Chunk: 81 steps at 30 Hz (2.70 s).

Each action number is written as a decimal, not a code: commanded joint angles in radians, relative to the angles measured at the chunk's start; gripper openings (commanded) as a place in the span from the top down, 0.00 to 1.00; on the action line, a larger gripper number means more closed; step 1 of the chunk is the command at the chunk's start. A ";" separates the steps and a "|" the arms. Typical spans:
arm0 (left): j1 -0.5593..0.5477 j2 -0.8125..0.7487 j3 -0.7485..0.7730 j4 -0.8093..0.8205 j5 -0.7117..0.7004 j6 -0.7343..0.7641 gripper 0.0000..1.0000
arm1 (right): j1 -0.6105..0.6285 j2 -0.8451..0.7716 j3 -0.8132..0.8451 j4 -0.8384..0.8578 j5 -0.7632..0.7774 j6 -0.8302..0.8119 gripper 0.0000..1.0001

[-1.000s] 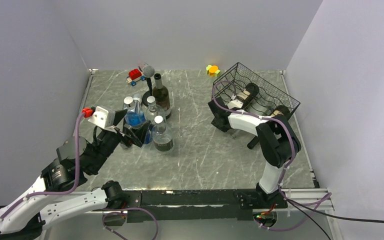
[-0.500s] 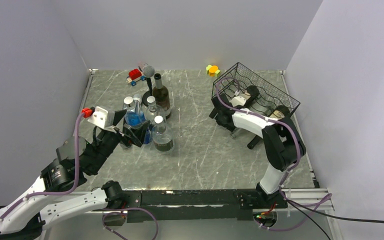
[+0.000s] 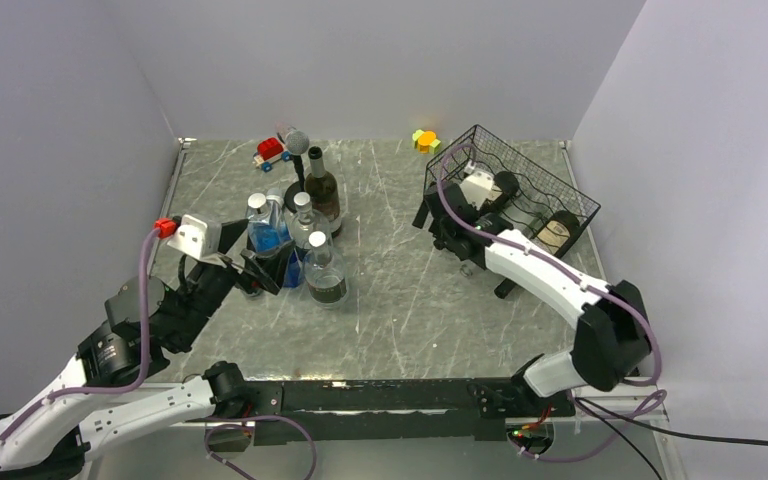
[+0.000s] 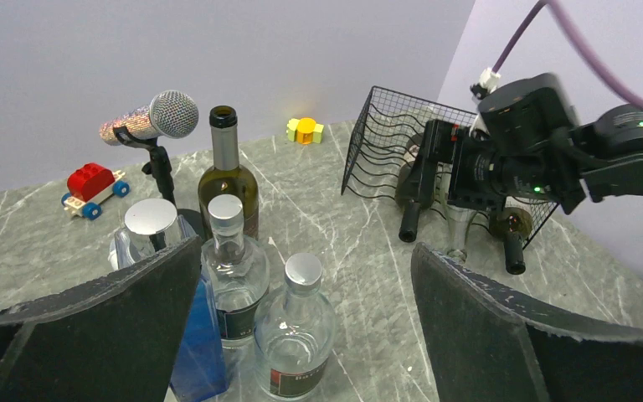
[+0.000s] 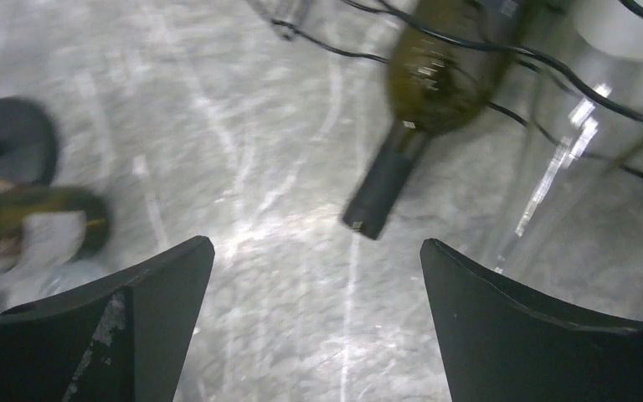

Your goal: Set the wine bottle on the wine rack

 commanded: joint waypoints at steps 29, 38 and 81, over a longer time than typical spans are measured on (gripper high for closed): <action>-0.004 0.047 0.295 -0.189 0.036 -0.157 0.01 | 0.339 0.154 0.372 0.640 -0.929 -0.869 0.00; -0.004 0.014 0.306 -0.219 0.027 -0.187 0.01 | 0.349 0.388 0.626 0.539 -1.003 -0.974 0.00; -0.004 -0.081 0.339 -0.224 0.090 -0.164 0.01 | 0.412 0.220 0.791 0.445 -0.960 -0.755 1.00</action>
